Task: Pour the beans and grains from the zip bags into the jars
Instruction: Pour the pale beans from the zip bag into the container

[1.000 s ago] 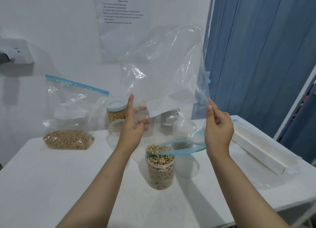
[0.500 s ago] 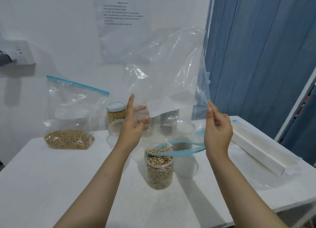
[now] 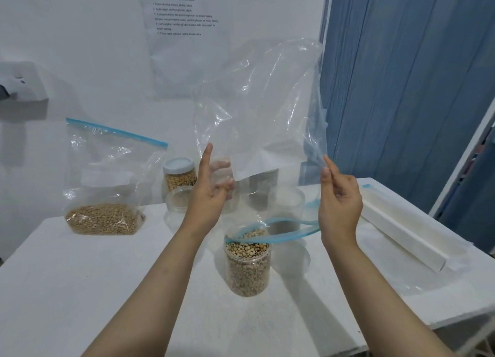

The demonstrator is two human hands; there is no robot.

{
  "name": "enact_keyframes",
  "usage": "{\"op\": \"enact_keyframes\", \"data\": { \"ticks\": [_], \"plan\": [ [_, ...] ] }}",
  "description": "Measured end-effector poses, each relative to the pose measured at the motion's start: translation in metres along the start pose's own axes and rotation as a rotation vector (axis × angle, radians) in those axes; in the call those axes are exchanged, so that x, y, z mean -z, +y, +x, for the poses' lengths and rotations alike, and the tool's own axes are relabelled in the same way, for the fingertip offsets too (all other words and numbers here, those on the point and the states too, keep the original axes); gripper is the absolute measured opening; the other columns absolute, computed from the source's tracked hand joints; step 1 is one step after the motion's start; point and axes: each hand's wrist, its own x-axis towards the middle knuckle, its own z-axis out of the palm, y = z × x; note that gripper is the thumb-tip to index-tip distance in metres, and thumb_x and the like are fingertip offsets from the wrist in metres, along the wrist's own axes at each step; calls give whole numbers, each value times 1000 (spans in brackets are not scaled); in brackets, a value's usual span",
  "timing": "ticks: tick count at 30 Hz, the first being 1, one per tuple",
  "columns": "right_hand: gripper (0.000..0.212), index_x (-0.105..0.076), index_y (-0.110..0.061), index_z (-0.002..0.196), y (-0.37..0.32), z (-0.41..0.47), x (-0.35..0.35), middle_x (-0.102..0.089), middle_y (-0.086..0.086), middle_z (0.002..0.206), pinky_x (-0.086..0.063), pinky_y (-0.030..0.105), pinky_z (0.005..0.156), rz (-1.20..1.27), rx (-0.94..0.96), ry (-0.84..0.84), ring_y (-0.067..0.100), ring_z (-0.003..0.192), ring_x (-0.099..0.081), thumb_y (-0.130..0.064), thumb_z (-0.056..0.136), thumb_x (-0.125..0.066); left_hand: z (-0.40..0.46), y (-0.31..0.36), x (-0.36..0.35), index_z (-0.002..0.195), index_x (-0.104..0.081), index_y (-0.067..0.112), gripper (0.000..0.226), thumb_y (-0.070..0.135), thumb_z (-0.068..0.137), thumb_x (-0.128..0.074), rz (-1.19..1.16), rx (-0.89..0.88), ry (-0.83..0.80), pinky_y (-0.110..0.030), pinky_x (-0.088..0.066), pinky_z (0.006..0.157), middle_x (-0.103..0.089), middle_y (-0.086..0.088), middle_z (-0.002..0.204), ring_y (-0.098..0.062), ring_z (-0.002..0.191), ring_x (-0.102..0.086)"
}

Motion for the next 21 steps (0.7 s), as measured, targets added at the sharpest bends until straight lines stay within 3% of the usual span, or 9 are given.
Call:
{"op": "enact_keyframes", "data": {
  "ticks": [3, 10, 21],
  "plan": [
    [25, -63, -41, 123, 2, 2, 0, -47, 5, 89, -43, 9, 79, 9, -5, -1, 1, 75, -48, -35, 99, -58, 0, 1, -1, 136, -18, 65, 85, -2, 97, -54, 2, -10, -3, -32, -58, 83, -54, 14, 126, -13, 90, -67],
    [26, -63, -39, 125, 6, 5, 1, -45, 1, 87, -43, 8, 79, 9, 9, 0, -1, 74, -49, -35, 99, -58, -1, -1, -1, 139, -19, 62, 84, 0, 97, -56, 37, -16, -5, -35, -58, 87, -55, 15, 126, -20, 92, -68],
    [24, -60, -47, 121, 9, 9, -2, -43, -6, 85, -42, 8, 80, 16, 33, 16, -2, 76, -50, -36, 99, -57, 3, -1, -2, 138, -23, 63, 84, -2, 97, -56, 33, -7, -7, -43, -56, 94, -56, 24, 122, -10, 90, -67]
  ]
}}
